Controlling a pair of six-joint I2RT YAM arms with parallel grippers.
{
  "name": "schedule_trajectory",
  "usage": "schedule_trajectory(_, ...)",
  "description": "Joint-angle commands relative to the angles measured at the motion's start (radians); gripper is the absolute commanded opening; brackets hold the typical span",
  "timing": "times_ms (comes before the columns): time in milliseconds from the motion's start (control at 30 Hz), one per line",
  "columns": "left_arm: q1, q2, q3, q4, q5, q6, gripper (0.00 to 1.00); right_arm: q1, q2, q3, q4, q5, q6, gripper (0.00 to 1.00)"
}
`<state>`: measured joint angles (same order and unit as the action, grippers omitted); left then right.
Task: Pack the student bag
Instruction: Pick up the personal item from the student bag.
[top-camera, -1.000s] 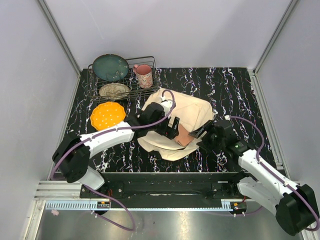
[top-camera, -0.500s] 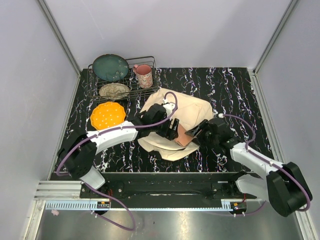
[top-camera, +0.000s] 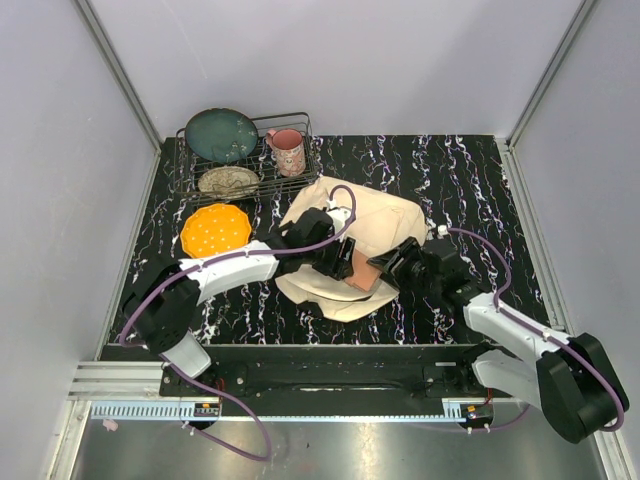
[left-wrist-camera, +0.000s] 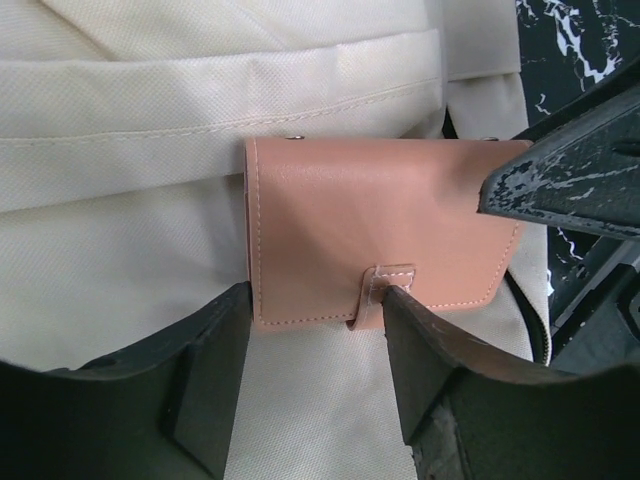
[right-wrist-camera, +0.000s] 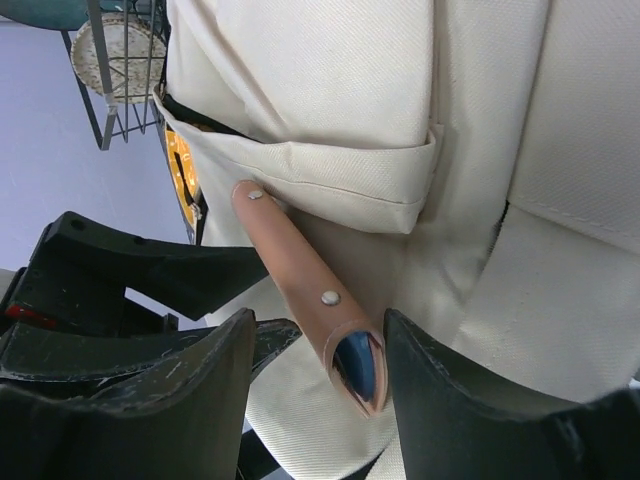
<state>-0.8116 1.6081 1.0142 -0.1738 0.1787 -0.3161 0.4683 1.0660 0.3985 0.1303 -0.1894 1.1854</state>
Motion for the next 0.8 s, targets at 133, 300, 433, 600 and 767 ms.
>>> schedule_trajectory(133, -0.004, 0.012, 0.011, 0.092, 0.097, -0.029, 0.57, 0.003, 0.046, 0.016, 0.086, -0.065, -0.010, 0.56)
schedule_trajectory(300, -0.004, -0.004, 0.004, 0.095, 0.100, -0.029, 0.57, 0.001, 0.043, 0.020, 0.072, -0.051, -0.020, 0.45)
schedule_trajectory(433, -0.004, -0.016, -0.002, 0.099, 0.108, -0.028, 0.58, 0.001, 0.035, 0.040, 0.029, -0.048, -0.043, 0.25)
schedule_trajectory(600, -0.004, -0.110, -0.026, 0.063, -0.017, -0.035, 0.79, 0.001, -0.004, 0.071, -0.073, -0.009, -0.058, 0.00)
schedule_trajectory(767, 0.008, -0.366, -0.113, -0.079, -0.400, -0.074, 0.99, 0.003, -0.139, 0.086, -0.259, 0.099, -0.061, 0.00)
